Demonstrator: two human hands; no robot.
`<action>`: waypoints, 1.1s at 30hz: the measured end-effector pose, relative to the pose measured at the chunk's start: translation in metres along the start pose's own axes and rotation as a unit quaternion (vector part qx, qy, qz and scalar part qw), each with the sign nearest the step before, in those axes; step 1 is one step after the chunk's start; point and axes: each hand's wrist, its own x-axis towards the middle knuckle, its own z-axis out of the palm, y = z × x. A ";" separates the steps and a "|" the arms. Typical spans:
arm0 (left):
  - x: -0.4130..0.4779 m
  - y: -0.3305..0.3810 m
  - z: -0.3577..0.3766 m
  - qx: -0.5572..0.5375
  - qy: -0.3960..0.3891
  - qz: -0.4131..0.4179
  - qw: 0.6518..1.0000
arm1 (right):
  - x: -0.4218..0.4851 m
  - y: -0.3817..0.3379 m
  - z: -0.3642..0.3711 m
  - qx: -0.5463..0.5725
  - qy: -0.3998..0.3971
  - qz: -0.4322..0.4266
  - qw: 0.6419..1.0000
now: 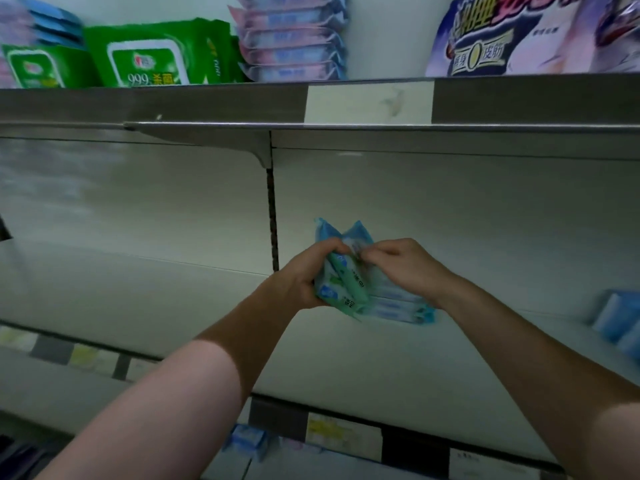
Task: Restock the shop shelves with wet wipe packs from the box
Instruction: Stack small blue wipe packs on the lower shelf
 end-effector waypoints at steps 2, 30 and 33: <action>0.005 -0.001 -0.002 -0.017 -0.023 0.002 1.000 | 0.011 0.010 -0.008 0.031 0.023 0.010 0.999; 0.060 0.005 0.016 -0.107 0.057 0.081 0.989 | 0.053 0.090 -0.052 0.392 0.234 0.207 0.865; 0.066 0.006 0.018 -0.079 0.074 0.089 0.990 | 0.057 0.099 -0.049 0.306 0.232 0.207 0.900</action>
